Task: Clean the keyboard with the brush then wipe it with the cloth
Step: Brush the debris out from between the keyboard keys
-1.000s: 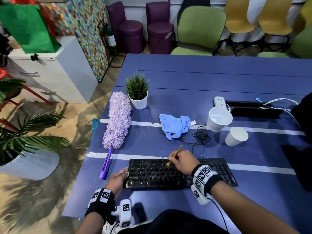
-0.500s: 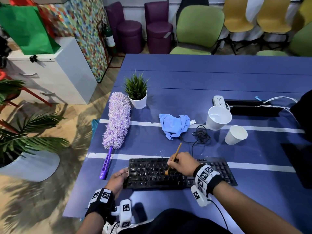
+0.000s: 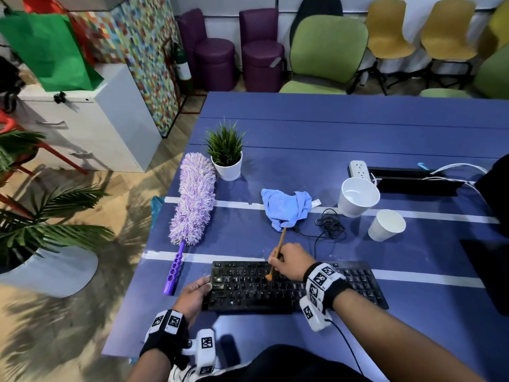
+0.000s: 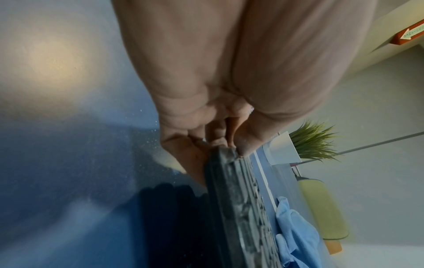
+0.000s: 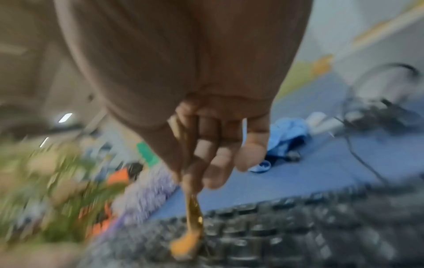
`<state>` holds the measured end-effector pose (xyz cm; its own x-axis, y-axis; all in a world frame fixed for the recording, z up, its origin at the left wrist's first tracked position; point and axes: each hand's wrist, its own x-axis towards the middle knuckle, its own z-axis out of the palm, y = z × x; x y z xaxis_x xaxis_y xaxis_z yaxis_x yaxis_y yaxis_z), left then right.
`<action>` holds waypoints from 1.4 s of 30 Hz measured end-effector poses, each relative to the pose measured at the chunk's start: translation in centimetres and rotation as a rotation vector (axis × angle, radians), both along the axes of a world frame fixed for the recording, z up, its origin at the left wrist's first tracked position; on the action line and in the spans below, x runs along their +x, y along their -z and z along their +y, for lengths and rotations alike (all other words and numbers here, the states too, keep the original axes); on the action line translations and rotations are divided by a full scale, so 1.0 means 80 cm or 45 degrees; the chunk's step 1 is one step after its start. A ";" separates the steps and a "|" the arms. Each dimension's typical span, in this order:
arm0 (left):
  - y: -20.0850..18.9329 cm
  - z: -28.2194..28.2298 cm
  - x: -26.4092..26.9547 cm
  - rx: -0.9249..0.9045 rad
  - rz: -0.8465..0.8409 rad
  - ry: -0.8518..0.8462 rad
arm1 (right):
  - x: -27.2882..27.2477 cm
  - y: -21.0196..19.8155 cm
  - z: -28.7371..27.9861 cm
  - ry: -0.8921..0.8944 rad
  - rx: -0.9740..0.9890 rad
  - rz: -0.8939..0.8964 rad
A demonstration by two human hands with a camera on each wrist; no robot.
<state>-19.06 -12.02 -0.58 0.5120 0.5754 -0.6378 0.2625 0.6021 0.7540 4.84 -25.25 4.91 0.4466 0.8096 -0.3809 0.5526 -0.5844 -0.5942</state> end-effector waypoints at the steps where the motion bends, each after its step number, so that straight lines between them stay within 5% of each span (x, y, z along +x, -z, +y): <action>1: -0.001 -0.001 0.000 -0.001 -0.004 0.007 | 0.000 0.000 0.002 0.037 -0.008 -0.055; 6: 0.000 0.000 -0.002 0.032 0.021 -0.003 | 0.003 -0.004 0.012 0.010 -0.016 0.041; 10: 0.002 -0.001 -0.002 -0.007 0.015 -0.009 | 0.007 0.000 0.019 0.070 -0.050 -0.120; 14: 0.006 0.002 -0.003 0.009 0.020 -0.006 | -0.008 -0.008 0.040 -0.039 -0.007 0.114; 18: 0.003 0.002 0.000 0.014 0.034 -0.003 | -0.012 0.002 0.053 0.018 -0.028 -0.070; 21: 0.002 0.003 -0.001 0.039 0.069 0.014 | -0.017 -0.002 0.063 -0.035 0.039 0.087; 26: -0.002 0.006 -0.003 0.037 0.081 0.071 | -0.014 0.009 0.065 0.022 0.050 -0.005; 39: -0.031 -0.001 -0.004 0.070 0.009 0.200 | -0.028 -0.018 0.051 0.076 0.443 0.456; 42: -0.039 -0.004 -0.004 0.080 -0.030 0.219 | -0.030 -0.026 0.029 0.032 0.409 0.360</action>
